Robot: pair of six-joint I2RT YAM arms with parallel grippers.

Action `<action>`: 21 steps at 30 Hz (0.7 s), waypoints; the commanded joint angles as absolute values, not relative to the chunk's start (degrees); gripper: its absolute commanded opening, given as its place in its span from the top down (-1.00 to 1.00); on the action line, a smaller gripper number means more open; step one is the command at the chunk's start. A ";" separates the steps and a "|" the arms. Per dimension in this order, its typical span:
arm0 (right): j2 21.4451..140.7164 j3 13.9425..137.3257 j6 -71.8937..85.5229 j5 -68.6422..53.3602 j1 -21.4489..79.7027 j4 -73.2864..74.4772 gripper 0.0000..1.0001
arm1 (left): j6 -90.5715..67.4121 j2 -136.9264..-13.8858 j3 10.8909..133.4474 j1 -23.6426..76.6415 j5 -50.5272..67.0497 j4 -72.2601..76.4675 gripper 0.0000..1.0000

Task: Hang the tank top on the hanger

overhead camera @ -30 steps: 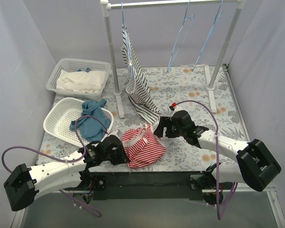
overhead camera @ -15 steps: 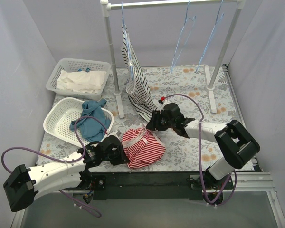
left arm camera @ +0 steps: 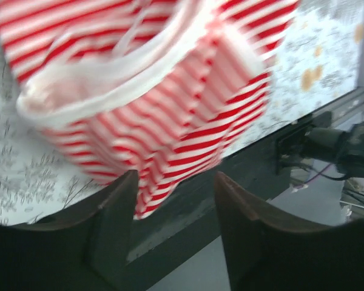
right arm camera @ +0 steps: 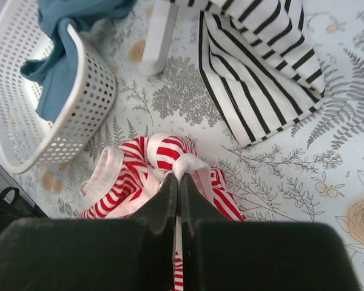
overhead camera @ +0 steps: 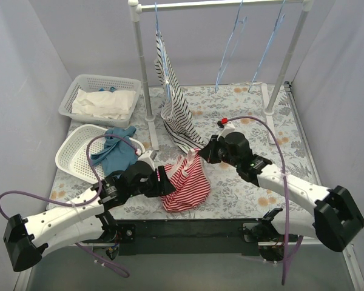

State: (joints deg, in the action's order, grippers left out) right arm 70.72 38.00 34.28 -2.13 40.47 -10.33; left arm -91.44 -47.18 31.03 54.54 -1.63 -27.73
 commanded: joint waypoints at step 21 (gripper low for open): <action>55.46 39.30 29.27 9.40 47.11 3.87 0.97 | -76.20 -75.84 56.43 51.86 -21.89 -24.80 0.30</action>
